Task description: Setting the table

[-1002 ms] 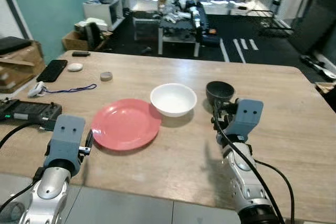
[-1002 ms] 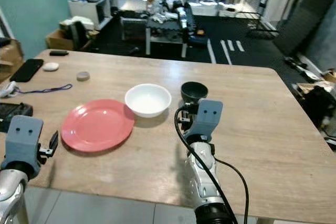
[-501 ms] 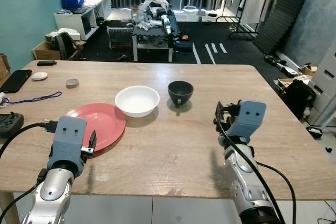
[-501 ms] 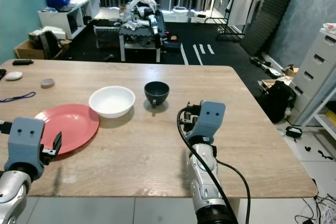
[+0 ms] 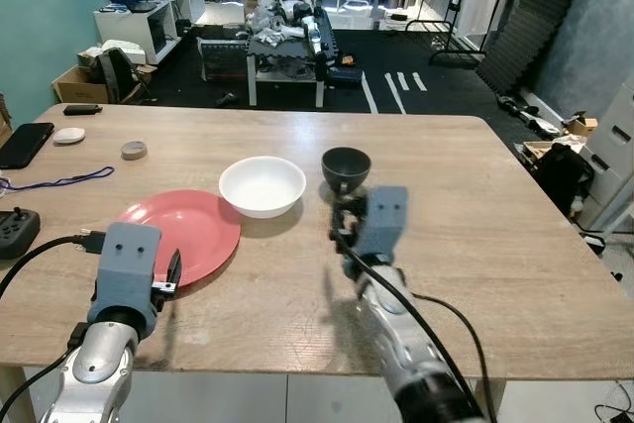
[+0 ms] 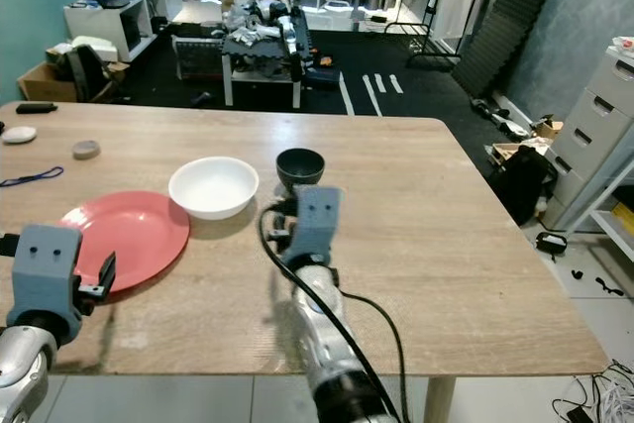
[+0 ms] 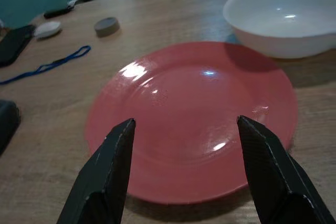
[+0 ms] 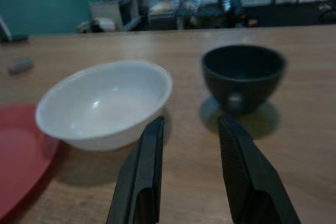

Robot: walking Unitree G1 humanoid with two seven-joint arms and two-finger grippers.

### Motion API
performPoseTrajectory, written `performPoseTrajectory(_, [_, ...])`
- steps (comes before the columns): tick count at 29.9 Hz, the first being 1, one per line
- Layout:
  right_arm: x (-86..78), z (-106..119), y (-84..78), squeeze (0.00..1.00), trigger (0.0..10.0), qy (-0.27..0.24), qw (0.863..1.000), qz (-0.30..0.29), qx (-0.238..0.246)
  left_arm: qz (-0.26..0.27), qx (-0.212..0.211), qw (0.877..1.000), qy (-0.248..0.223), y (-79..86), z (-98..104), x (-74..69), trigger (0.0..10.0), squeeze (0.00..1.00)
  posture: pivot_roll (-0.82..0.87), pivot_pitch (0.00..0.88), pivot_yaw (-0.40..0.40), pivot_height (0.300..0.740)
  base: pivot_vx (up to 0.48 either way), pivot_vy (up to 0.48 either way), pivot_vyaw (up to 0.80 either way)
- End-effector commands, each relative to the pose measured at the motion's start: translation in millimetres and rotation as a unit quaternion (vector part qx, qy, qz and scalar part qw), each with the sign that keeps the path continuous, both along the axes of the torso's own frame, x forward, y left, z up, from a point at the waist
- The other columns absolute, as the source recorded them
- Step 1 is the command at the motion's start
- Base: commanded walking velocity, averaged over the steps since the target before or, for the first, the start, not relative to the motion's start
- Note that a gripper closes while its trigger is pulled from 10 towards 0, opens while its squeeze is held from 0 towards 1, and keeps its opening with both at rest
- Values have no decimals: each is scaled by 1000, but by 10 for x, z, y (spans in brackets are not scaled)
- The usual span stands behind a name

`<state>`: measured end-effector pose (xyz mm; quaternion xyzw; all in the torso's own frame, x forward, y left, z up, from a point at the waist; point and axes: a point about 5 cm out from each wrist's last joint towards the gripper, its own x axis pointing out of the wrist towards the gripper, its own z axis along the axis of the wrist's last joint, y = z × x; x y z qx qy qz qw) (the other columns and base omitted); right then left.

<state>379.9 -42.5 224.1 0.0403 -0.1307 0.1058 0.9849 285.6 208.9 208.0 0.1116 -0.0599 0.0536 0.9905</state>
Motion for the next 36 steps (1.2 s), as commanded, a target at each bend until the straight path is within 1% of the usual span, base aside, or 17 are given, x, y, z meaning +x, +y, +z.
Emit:
performPoseTrajectory(1, [22,-55,54,0,10000,14,1000,1,-10,-27,2,1000,5,-52,-2,-40,10000,0,277,208,46,740,0,0,0])
performPoseTrajectory(2, [55,-24,72,0,10000,15,1000,2,-20,-48,-3,999,2,-62,39,-50,10000,0,289,219,39,740,0,0,0])
performPoseTrajectory(3, [55,-24,72,0,10000,15,1000,2,-20,-48,-3,999,2,-62,39,-50,10000,0,289,219,39,740,0,0,0])
performPoseTrajectory(5, [108,30,78,0,10000,12,999,-5,-41,-75,-29,997,4,-66,91,-65,10000,0,308,235,28,740,0,0,0])
performPoseTrajectory(8, [175,72,33,0,10000,17,998,-25,-55,-89,-54,995,4,-90,139,-47,10000,0,325,248,22,740,0,0,0])
performPoseTrajectory(9, [213,85,-9,0,10000,22,997,-38,-57,-98,-49,994,1,-153,169,-29,10000,0,330,256,20,740,0,0,0])
performPoseTrajectory(15, [245,125,-118,0,10000,17,998,-54,-40,-108,-39,993,-2,-236,190,-40,10000,0,314,264,23,740,0,0,0])
performPoseTrajectory(17, [245,148,-179,0,10000,6,998,-52,-27,-102,-36,994,2,-207,180,-53,10000,0,307,265,24,740,0,0,0])
performPoseTrajectory(19, [234,148,-285,0,10000,-8,998,-51,-23,-64,-23,997,21,-62,114,-53,10000,0,294,263,26,740,0,0,0])
performPoseTrajectory(20, [212,153,-327,0,10000,-21,999,-38,-23,-44,-21,998,27,25,94,-56,10000,0,286,260,25,740,0,0,0])
performPoseTrajectory(22, [163,161,-377,0,10000,-43,998,-16,-31,-22,-15,999,31,138,83,-64,10000,0,274,256,25,740,0,0,0])
performPoseTrajectory(25, [83,171,-409,0,10000,-65,997,23,-45,-3,-5,999,36,245,77,-70,10000,0,262,249,24,740,0,0,0])
performPoseTrajectory(28, [5,151,-405,0,10000,-71,992,73,-72,5,-8,999,43,302,47,-63,10000,0,240,234,27,740,0,0,0])
performPoseTrajectory(30, [-78,59,-434,0,10000,-51,988,115,-89,11,-11,998,53,283,-24,-66,10000,0,233,227,27,740,0,0,0])
performPoseTrajectory(32, [-121,-28,-457,0,10000,-22,987,137,-77,19,-3,998,54,252,-66,-73,10000,0,228,222,28,740,0,0,0])
performPoseTrajectory(35, [-153,-99,-495,0,10000,-12,987,141,-72,29,19,998,52,249,-96,-93,10000,0,223,217,27,740,0,0,0])
performPoseTrajectory(36, [-170,-126,-515,0,10000,-9,987,141,-73,37,29,998,52,277,-117,-101,10000,0,224,216,26,740,0,0,0])
